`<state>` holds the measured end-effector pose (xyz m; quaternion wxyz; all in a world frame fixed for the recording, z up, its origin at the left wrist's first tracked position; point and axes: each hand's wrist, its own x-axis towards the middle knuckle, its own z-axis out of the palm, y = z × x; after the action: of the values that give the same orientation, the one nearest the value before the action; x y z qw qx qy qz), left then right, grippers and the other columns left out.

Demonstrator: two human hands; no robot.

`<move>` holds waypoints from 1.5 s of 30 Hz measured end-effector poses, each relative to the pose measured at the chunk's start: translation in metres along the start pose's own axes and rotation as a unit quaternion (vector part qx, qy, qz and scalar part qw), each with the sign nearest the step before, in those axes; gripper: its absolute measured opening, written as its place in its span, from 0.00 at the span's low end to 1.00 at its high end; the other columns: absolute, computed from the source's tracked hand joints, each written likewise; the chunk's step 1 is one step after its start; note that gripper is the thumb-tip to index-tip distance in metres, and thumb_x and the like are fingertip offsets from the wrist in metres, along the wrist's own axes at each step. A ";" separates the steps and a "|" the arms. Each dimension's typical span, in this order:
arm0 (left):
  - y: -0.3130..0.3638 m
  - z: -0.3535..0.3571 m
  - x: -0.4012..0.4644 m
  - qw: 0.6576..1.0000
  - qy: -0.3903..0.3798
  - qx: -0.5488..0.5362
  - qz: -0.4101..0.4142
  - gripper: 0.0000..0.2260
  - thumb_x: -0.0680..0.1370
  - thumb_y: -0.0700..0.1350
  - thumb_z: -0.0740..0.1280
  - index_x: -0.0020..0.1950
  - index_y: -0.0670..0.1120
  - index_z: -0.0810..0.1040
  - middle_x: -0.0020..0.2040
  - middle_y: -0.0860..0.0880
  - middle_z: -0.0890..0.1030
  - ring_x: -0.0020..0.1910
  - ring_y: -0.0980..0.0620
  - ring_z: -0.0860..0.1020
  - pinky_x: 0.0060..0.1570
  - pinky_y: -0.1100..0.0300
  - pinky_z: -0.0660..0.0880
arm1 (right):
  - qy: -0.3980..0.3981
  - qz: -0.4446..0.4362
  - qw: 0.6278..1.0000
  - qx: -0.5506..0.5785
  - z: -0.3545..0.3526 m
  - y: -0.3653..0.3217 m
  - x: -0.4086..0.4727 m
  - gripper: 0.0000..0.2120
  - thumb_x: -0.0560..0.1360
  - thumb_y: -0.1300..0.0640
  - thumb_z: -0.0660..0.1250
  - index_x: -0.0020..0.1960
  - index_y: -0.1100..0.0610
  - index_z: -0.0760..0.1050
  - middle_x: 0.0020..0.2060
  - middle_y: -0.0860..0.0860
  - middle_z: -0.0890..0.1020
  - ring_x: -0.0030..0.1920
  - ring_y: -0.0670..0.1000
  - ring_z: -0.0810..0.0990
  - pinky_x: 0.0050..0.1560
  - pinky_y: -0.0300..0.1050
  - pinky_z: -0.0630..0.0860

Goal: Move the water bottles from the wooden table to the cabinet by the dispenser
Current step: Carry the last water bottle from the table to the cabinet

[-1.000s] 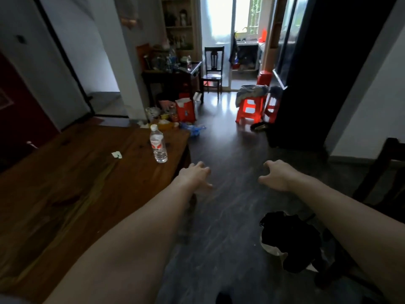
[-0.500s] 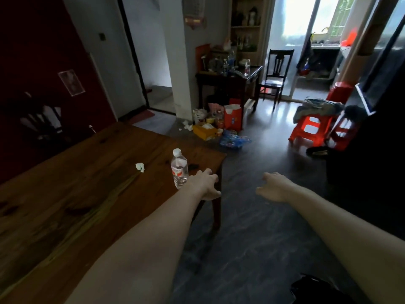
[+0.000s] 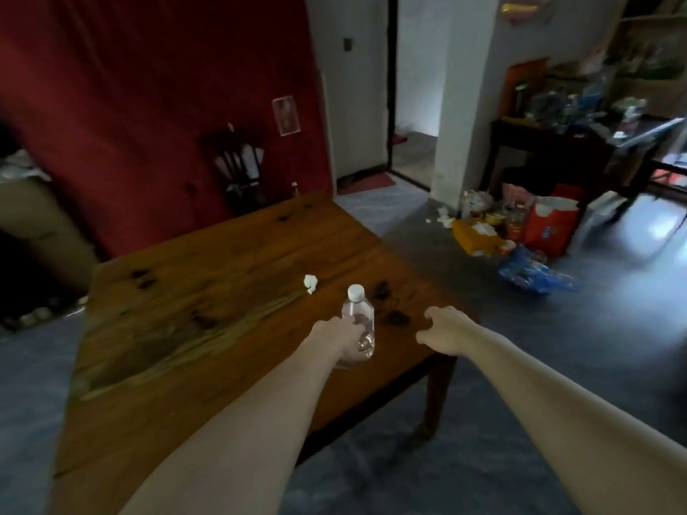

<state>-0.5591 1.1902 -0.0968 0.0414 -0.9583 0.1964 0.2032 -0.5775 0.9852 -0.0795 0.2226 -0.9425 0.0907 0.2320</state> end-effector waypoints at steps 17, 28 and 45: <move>-0.021 0.023 0.041 0.910 -0.026 -0.318 -0.266 0.45 0.74 0.50 0.77 0.83 0.48 0.54 0.82 0.44 0.60 0.79 0.41 0.64 0.75 0.42 0.66 | -0.115 -0.142 0.982 -0.052 -0.006 -0.026 0.100 0.29 0.79 0.51 0.65 0.76 0.56 0.62 0.65 0.57 0.75 0.61 0.56 0.77 0.64 0.53 0.75; -0.001 0.055 0.083 0.756 0.170 -0.583 -0.245 0.54 0.67 0.45 0.83 0.83 0.51 0.50 0.81 0.46 0.59 0.80 0.42 0.60 0.76 0.37 0.62 | -0.109 -0.164 0.980 -0.027 0.014 -0.020 0.126 0.28 0.80 0.52 0.62 0.78 0.51 0.58 0.73 0.55 0.67 0.47 0.44 0.76 0.45 0.37 0.73; -0.010 -0.027 0.004 0.732 0.381 -0.545 -0.148 0.30 0.69 0.50 0.81 0.68 0.58 0.72 0.56 0.61 0.80 0.52 0.70 0.78 0.39 0.77 0.75 | -0.309 0.103 0.755 0.569 0.039 -0.027 0.117 0.27 0.83 0.42 0.52 0.73 0.59 0.68 0.68 0.60 0.75 0.66 0.60 0.74 0.65 0.61 0.70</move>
<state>-0.5414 1.1934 -0.0736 -0.5371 -0.8304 -0.0935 -0.1155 -0.4833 1.0192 -0.1555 0.7086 -0.5038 0.2284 0.4380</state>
